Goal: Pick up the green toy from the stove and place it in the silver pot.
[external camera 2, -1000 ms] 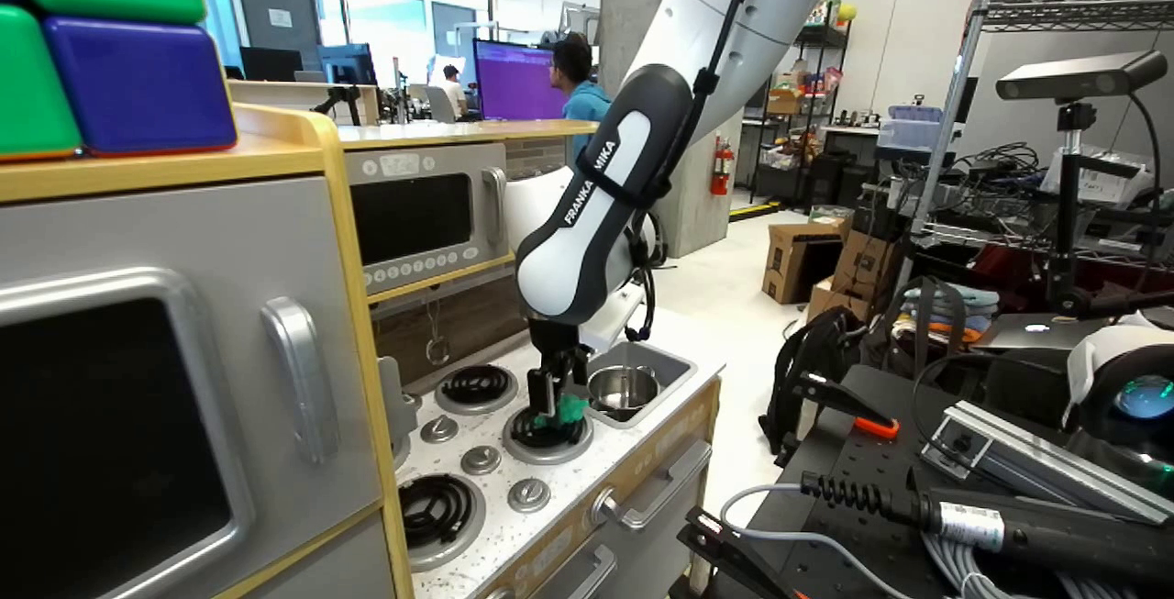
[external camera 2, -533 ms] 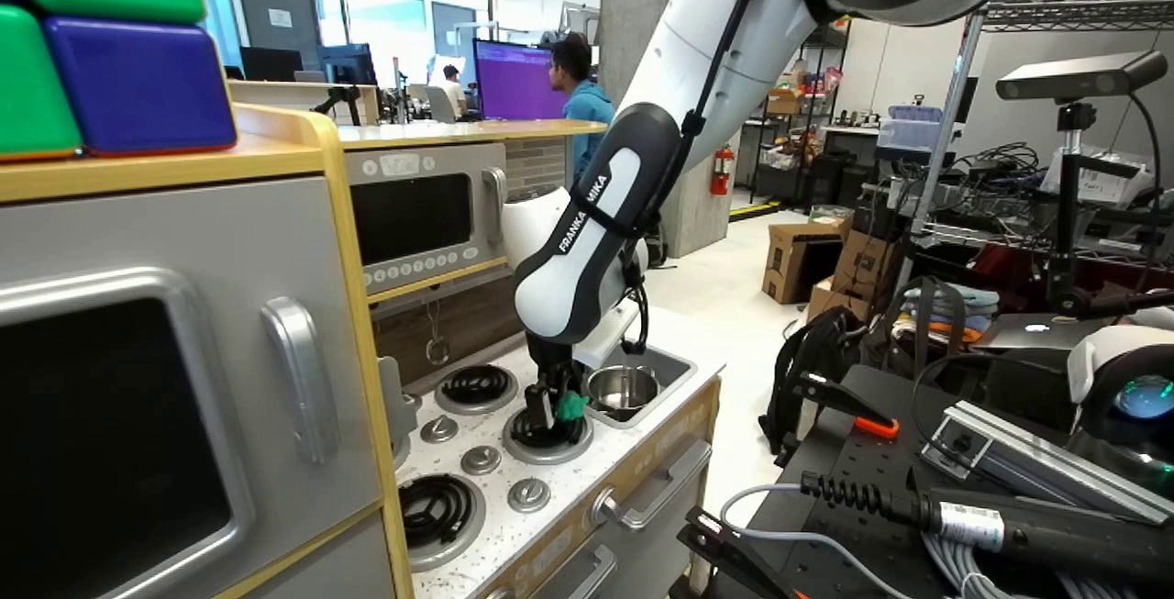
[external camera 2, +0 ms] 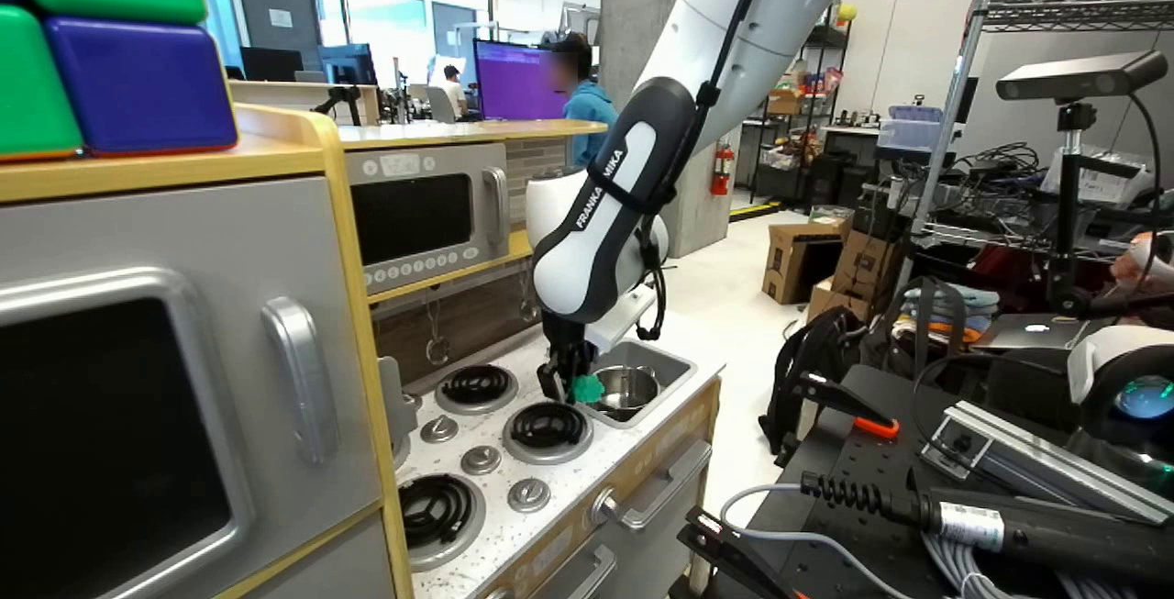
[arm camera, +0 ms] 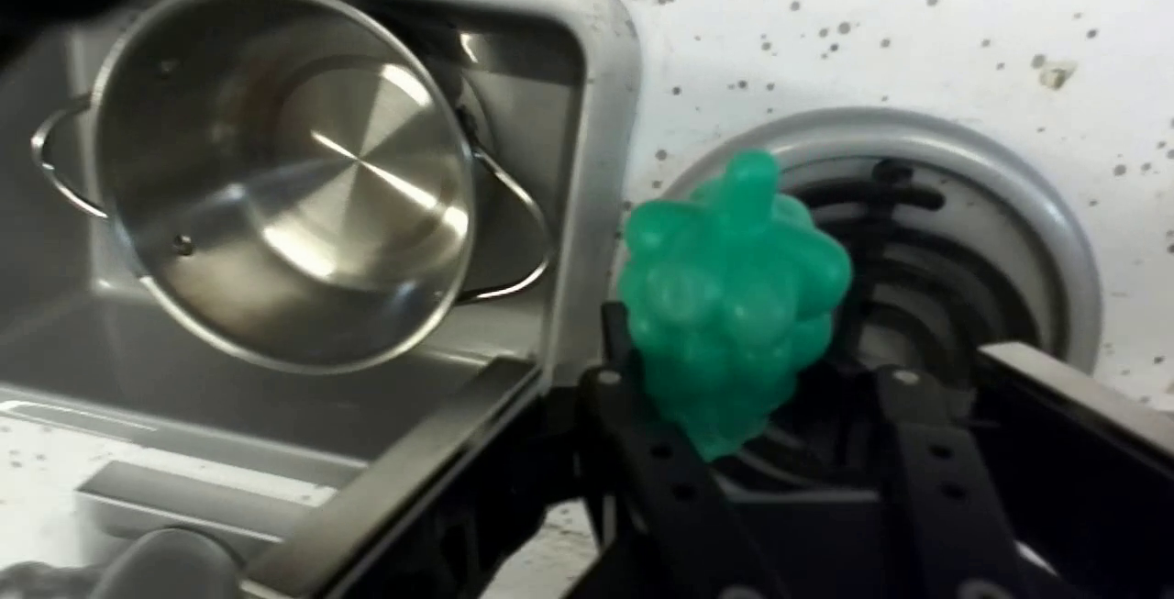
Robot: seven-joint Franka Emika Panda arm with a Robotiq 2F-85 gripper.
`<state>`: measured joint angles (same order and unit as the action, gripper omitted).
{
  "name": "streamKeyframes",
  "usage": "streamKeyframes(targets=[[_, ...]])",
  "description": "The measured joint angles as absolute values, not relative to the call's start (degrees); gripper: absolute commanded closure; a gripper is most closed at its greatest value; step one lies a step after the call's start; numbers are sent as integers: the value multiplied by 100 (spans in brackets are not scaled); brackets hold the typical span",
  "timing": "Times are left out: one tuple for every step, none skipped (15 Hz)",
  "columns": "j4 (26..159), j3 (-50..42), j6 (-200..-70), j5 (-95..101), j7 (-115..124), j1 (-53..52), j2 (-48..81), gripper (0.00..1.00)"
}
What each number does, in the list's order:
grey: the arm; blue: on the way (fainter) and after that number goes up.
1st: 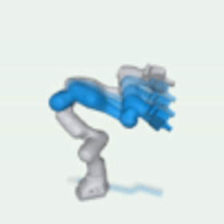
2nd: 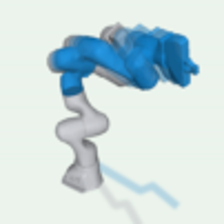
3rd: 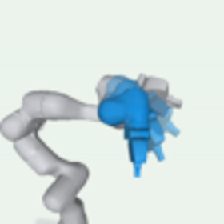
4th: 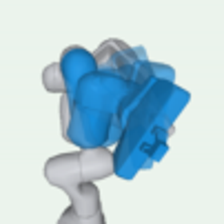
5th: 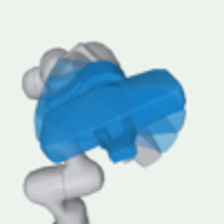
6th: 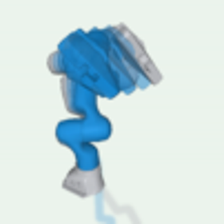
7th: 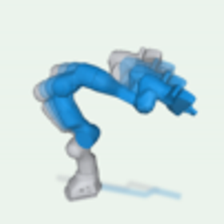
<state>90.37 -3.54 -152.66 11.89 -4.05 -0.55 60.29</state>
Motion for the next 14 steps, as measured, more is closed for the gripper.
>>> streamKeyframes(targets=[[9127,-460,-15382,1128,-284,-2,5932,88],[9165,-595,-15444,1072,-160,49,5864,88],[9161,-743,-15454,1018,-28,107,5823,88],[9129,-887,-15453,951,96,164,5811,88],[9070,-1021,-15382,914,217,220,5817,88],[8980,-1132,-15217,896,315,265,5830,88],[8856,-1231,-14979,892,410,294,5857,88],[8700,-1316,-14716,892,508,299,5903,88],[8525,-1371,-14476,895,597,294,5963,88],[8323,-1400,-14231,900,683,283,6040,88],[8098,-1418,-13978,920,765,262,6134,88],[7854,-1428,-13722,951,847,233,6251,88],[7594,-1428,-13435,973,913,199,6386,88],[7341,-1428,-13141,983,961,161,6533,88]])
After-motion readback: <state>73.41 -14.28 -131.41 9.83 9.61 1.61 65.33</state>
